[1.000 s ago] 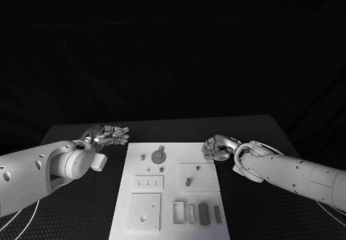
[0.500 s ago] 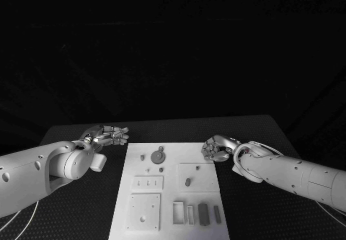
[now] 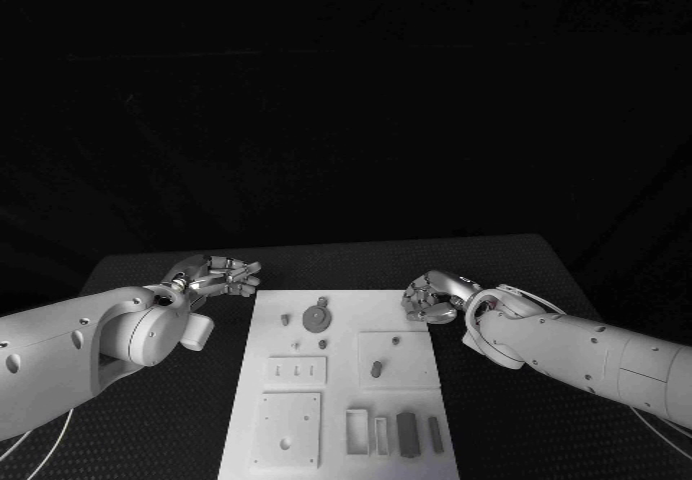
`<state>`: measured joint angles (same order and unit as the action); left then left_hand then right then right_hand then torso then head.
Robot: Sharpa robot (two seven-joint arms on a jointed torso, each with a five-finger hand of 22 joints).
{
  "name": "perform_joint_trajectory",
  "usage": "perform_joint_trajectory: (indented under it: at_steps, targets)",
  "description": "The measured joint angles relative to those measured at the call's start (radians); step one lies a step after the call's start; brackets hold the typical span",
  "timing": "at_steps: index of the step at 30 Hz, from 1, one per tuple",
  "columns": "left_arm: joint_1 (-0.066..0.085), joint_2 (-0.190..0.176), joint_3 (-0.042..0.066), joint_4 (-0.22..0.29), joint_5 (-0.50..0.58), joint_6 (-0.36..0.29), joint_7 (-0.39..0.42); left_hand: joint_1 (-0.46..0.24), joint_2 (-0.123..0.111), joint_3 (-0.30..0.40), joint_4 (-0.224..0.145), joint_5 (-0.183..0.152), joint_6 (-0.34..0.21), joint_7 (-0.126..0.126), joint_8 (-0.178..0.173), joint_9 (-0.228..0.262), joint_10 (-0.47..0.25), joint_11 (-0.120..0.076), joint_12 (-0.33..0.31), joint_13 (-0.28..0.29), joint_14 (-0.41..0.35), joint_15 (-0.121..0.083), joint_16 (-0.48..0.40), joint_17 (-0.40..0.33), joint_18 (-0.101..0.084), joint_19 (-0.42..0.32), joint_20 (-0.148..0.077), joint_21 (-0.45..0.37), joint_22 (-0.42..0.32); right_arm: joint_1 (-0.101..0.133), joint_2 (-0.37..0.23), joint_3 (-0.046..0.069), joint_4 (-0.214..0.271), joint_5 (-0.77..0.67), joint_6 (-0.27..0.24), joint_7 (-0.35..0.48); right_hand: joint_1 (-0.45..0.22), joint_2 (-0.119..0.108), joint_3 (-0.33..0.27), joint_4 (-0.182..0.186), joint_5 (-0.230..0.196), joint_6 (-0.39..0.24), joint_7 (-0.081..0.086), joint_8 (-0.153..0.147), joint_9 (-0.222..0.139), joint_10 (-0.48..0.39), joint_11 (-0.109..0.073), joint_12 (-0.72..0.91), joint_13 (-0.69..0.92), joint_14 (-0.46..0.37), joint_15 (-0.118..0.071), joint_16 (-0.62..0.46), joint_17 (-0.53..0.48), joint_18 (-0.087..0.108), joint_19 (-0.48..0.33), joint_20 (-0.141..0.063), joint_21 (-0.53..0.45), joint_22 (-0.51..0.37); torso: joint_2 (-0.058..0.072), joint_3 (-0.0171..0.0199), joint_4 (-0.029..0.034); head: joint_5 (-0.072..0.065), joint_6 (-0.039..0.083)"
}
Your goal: Assemble the parts on the task board
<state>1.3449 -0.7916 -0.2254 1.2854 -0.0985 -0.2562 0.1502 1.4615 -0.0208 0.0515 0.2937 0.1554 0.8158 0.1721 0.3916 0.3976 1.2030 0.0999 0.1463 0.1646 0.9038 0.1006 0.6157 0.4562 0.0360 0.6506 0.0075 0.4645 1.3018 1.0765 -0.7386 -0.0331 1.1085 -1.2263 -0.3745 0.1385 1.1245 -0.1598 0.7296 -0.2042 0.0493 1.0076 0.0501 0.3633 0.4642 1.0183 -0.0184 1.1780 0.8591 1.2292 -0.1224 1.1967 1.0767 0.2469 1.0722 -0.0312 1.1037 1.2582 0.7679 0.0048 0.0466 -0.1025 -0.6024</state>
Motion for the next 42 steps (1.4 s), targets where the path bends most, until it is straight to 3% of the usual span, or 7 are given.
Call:
perform_joint_trajectory:
  at_steps: [12,14,16,26,30,36,42]
  targets:
    - [0.001,0.011,0.002,0.002,-0.082,0.010,-0.067,-0.040,-0.001,-0.007,0.000,-0.014,0.099,-0.044,0.019,0.013,0.073,-0.032,0.018,0.016,0.060,-0.032,0.027,0.010,-0.006,0.035,-0.027,0.008,-0.008,0.054,0.013,0.006,0.084,-0.059,-0.006,-0.105,-0.009,-0.003,-0.012,0.004,0.000,0.006,-0.006,0.000,0.000,0.011,-0.011,0.000,-0.002,0.009,-0.010,0.000,0.000,0.001,0.006,-0.005,0.000,-0.003,-0.004,-0.0025,-0.0043,0.001,0.008]
    - [0.001,0.010,0.003,0.019,-0.099,0.020,-0.093,-0.075,-0.001,-0.019,0.000,-0.070,0.109,-0.045,0.018,0.013,0.088,-0.038,0.018,0.019,0.073,-0.038,0.036,0.014,-0.006,0.042,-0.035,0.011,-0.009,0.060,0.024,0.007,0.098,-0.079,-0.007,-0.130,-0.008,-0.003,-0.012,0.004,0.000,0.006,-0.006,0.000,0.000,0.011,-0.011,0.000,-0.004,0.009,-0.010,0.000,-0.001,0.001,0.010,-0.010,0.000,-0.005,-0.007,-0.0037,-0.0044,0.002,0.011]
    - [0.001,0.010,0.003,0.036,-0.111,0.026,-0.112,-0.104,-0.008,-0.031,0.000,-0.098,0.110,-0.045,0.008,0.011,0.090,-0.038,0.018,0.019,0.074,-0.038,0.039,0.016,-0.006,0.043,-0.036,0.012,-0.010,0.064,0.034,0.006,0.107,-0.098,-0.007,-0.152,-0.009,-0.003,-0.012,0.004,0.000,0.006,-0.006,0.000,0.000,0.015,-0.014,0.000,-0.004,0.009,-0.010,0.000,-0.002,0.001,0.011,-0.010,0.000,-0.005,-0.009,-0.0051,-0.0044,0.004,0.013]
    - [0.007,0.022,0.003,0.076,-0.155,-0.006,-0.206,-0.144,-0.038,-0.047,0.000,-0.102,0.089,-0.024,-0.023,-0.001,0.125,-0.050,0.018,0.026,0.091,-0.055,0.059,0.030,-0.009,0.070,-0.056,0.029,-0.009,0.071,0.103,0.006,0.183,-0.194,0.004,-0.267,-0.014,-0.028,0.018,0.034,0.000,0.014,-0.013,0.000,0.000,0.022,-0.021,0.000,-0.007,0.018,-0.019,0.000,-0.005,0.001,0.019,-0.015,0.000,-0.012,-0.029,-0.0095,-0.0050,0.037,0.011]
    - [0.008,0.032,0.003,0.091,-0.167,-0.008,-0.257,-0.178,-0.043,-0.059,0.001,-0.102,0.088,-0.024,-0.023,-0.001,0.122,-0.047,0.017,0.026,0.087,-0.052,0.063,0.031,-0.010,0.070,-0.056,0.031,-0.008,0.071,0.122,0.006,0.200,-0.220,0.004,-0.294,-0.015,-0.029,0.028,0.033,0.000,0.016,-0.016,0.000,0.000,0.028,-0.022,0.000,-0.008,0.020,-0.021,0.000,-0.005,0.001,0.023,-0.019,0.000,-0.014,-0.037,-0.0119,-0.0044,0.046,0.007]
    - [0.008,0.054,0.002,0.109,-0.177,0.006,-0.317,-0.197,-0.041,-0.076,-0.002,-0.102,0.088,-0.024,-0.033,-0.001,0.062,-0.013,-0.016,0.014,0.068,-0.039,0.059,0.031,-0.013,0.062,-0.048,0.031,-0.006,0.071,0.151,0.006,0.225,-0.262,0.009,-0.319,-0.011,-0.033,0.035,0.034,0.000,0.017,-0.016,0.000,0.000,0.029,-0.021,0.000,-0.008,0.027,-0.020,0.000,-0.006,0.001,0.023,-0.019,0.003,-0.015,-0.040,-0.0144,-0.0032,0.049,0.002]
    - [0.008,0.070,0.002,0.112,-0.192,0.019,-0.347,-0.184,-0.028,-0.076,-0.002,-0.102,0.088,-0.024,-0.035,-0.002,0.058,-0.016,-0.020,0.014,0.067,-0.039,0.059,0.030,-0.013,0.062,-0.048,0.031,-0.002,0.071,0.171,0.006,0.247,-0.288,0.011,-0.335,-0.011,-0.033,0.040,0.033,0.000,0.019,-0.019,0.000,0.000,0.033,-0.025,0.000,-0.009,0.027,-0.020,0.000,-0.006,0.001,0.027,-0.022,0.003,-0.016,-0.040,-0.0143,-0.0026,0.052,-0.002]
